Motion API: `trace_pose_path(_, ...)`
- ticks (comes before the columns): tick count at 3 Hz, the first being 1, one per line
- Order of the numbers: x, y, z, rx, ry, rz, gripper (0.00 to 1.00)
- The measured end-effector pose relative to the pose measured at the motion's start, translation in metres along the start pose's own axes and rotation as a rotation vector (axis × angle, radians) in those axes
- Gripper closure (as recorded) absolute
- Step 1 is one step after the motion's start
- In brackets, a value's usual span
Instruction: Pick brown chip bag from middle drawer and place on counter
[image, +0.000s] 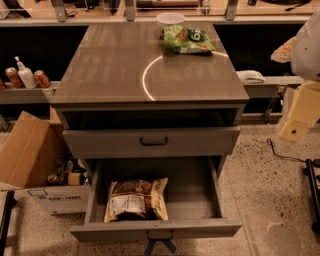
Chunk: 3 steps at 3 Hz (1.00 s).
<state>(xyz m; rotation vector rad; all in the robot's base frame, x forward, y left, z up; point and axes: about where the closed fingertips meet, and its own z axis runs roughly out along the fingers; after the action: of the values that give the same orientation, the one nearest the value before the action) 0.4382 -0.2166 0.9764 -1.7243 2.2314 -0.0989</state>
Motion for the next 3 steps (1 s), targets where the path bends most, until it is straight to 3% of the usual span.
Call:
trace_pose_path(2, 0.000, 0.003, 0.012, 0.019, -0.038, -0.009, 0.00)
trace_pose_path(3, 0.000, 0.022, 0.068, -0.007, -0.169, -0.038, 0.00)
